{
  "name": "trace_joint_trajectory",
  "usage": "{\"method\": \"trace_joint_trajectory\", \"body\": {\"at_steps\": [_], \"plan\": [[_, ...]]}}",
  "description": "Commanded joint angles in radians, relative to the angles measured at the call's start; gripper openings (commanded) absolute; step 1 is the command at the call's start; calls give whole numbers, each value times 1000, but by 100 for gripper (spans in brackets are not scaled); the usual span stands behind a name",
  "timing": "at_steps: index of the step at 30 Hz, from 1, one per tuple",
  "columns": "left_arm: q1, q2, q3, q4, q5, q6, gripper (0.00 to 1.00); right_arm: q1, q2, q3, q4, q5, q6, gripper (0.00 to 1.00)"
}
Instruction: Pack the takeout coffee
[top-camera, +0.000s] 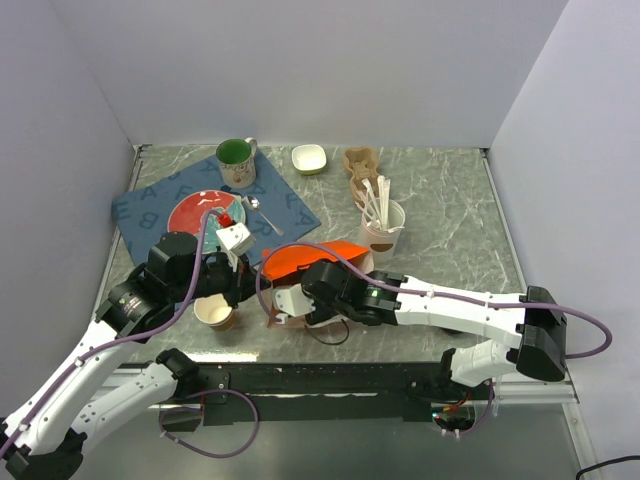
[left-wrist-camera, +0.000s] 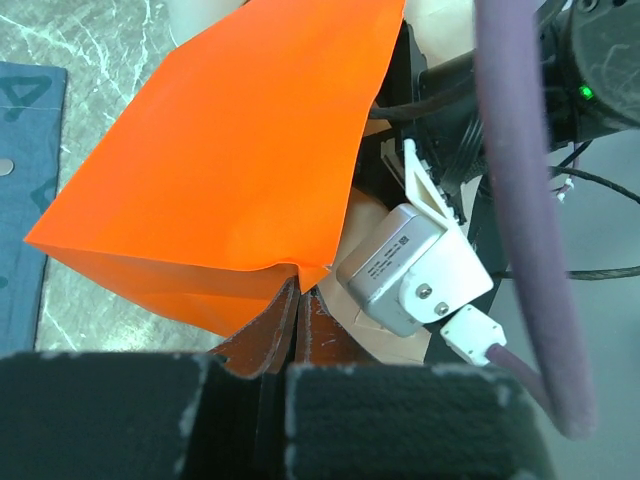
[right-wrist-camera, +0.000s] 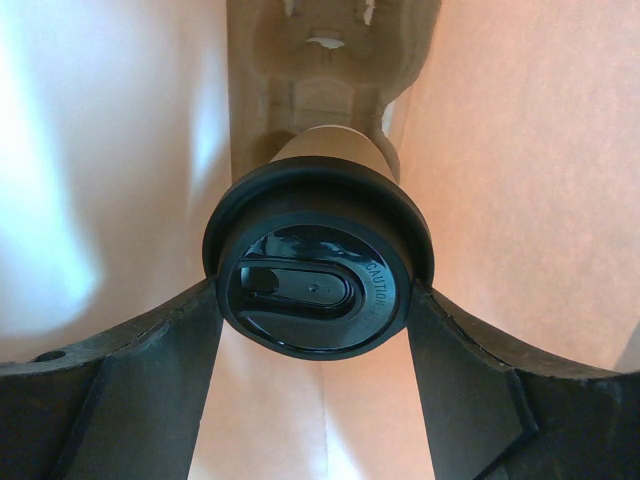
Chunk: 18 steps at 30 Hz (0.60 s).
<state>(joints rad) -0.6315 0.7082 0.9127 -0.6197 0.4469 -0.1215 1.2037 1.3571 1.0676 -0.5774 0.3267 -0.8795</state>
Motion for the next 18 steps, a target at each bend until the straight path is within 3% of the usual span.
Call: {"method": "trace_joint_trajectory", "body": {"at_steps": [1,18], "plan": [[1,-7,37,-8,24,20,1,-6,4,-38,57,32,17,32],[1,10,51,-5,13,14,1,-72,-16,-55,62,9,-13,32]]}}
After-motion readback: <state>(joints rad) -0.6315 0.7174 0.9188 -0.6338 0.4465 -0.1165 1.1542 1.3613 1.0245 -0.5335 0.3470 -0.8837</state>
